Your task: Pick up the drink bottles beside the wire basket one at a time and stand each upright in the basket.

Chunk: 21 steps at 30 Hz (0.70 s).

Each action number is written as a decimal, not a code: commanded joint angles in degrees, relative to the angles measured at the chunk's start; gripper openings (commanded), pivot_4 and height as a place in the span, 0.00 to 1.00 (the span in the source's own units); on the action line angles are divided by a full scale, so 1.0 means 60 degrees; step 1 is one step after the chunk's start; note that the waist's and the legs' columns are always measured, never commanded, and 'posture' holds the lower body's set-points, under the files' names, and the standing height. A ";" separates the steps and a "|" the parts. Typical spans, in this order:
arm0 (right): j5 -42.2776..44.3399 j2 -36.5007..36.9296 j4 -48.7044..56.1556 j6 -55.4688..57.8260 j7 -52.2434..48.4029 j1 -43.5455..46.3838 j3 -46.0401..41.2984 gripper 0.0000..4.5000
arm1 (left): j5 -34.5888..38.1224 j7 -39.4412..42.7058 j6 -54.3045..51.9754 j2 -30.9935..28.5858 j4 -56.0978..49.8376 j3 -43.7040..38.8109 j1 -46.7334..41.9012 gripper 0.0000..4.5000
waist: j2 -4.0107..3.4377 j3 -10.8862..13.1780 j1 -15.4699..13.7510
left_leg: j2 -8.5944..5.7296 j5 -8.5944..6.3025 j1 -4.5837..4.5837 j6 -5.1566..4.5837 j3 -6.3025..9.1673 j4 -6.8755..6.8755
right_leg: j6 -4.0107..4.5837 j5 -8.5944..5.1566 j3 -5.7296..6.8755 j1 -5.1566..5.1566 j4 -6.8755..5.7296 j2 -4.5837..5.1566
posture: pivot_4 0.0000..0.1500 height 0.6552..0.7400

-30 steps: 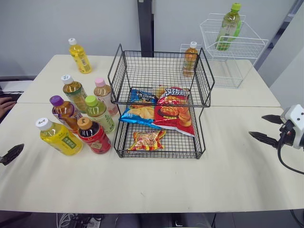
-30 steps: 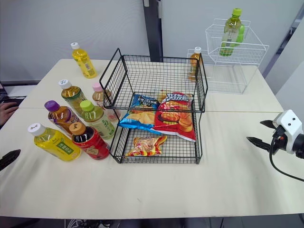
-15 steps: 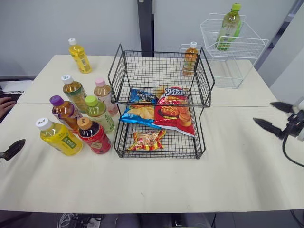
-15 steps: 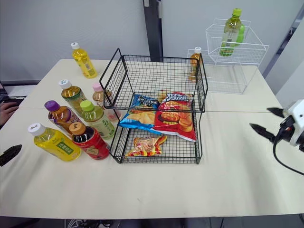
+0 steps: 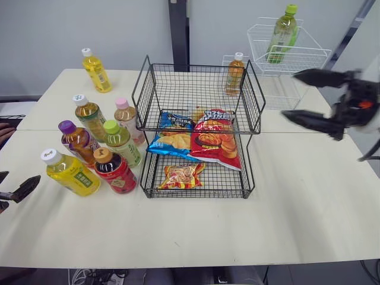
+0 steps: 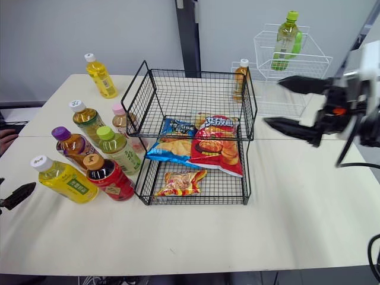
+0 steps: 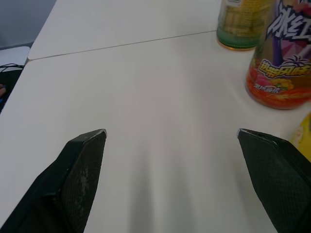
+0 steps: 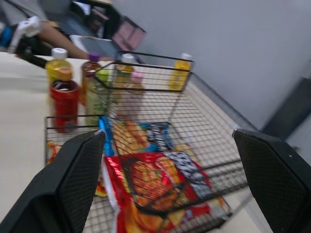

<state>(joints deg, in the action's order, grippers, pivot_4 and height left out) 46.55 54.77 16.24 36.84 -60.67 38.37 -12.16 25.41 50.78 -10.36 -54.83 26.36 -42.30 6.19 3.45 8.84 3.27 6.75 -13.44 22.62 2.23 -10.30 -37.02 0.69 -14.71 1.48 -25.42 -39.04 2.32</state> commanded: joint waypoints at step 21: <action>-0.1083 -0.1999 -0.0752 -0.0601 -0.1588 0.1617 0.2183 1.00 | 0.3110 -0.3017 -0.3751 0.1940 -0.8462 -0.1398 0.1099 1.00 | -0.0016 -0.0001 -0.0271 | -0.0013 0.0033 0.0046 0.0025 0.0163 -0.0010 | 0.0043 -0.0033 0.0153 0.0058 -0.0007 -0.0007 | 1.00 0.70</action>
<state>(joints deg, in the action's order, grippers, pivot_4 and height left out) 39.52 42.49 10.87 33.48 -69.94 46.95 2.93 45.67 34.54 -34.42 -43.22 -24.47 -51.26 13.95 3.35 8.83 1.65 6.68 -13.24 22.89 2.38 -9.31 -37.07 0.94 -14.91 2.38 -25.08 -39.08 2.26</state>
